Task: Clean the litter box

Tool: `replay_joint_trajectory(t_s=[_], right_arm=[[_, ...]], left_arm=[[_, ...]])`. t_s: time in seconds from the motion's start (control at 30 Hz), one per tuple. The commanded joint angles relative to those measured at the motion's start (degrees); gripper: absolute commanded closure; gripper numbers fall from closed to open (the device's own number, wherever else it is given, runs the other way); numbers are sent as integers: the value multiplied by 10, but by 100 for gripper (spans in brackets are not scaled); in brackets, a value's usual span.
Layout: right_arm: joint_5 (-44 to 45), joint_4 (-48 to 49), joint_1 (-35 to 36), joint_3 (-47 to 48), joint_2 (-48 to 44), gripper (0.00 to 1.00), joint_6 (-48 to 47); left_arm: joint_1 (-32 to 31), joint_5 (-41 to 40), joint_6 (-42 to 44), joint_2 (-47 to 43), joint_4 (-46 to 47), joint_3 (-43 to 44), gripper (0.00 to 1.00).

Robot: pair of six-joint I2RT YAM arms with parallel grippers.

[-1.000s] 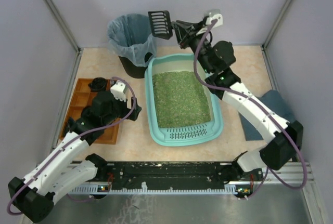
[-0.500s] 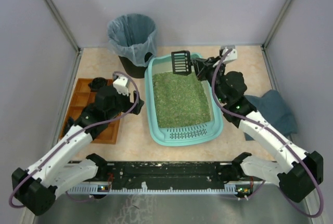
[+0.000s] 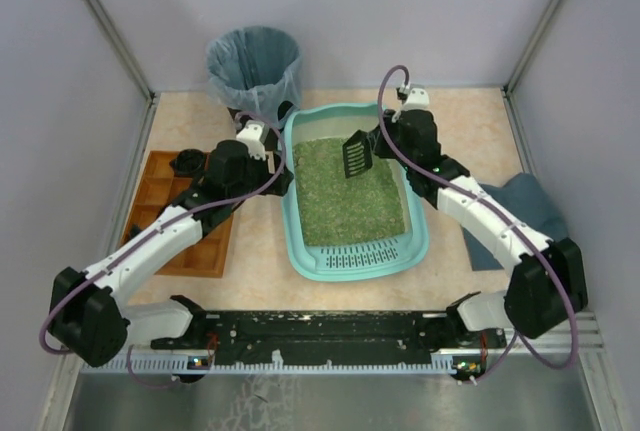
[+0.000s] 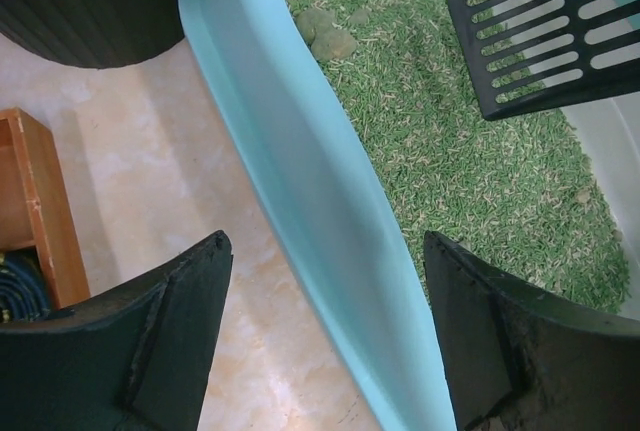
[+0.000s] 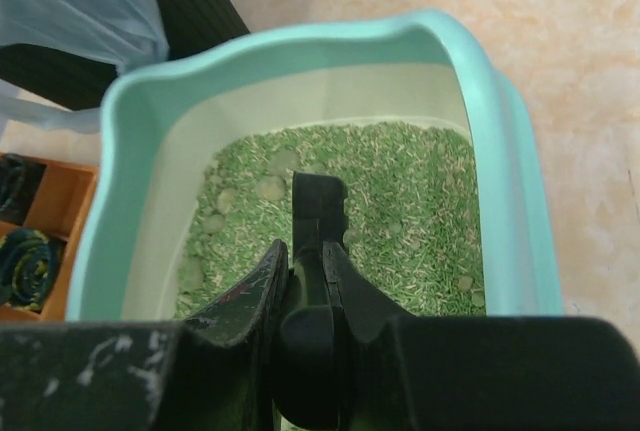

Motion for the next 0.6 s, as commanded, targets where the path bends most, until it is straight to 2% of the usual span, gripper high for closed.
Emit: replay_joint_trajectory(t_s=[0.0, 0.2, 0.33, 0.47, 0.57], right_arm=[[-8, 1, -13, 67, 55, 100, 19], [18, -56, -13, 164, 122, 100, -38], [49, -102, -13, 209, 140, 100, -92], [89, -153, 1, 252, 163, 100, -139], [157, -193, 26, 296, 193, 100, -180]], left_arm=[[3, 2, -25, 25, 42, 23, 20], [3, 2, -1, 61, 43, 53, 24], [4, -23, -14, 61, 36, 53, 25], [4, -82, -16, -6, 75, 2, 27], [6, -118, -6, -68, 111, -41, 26]])
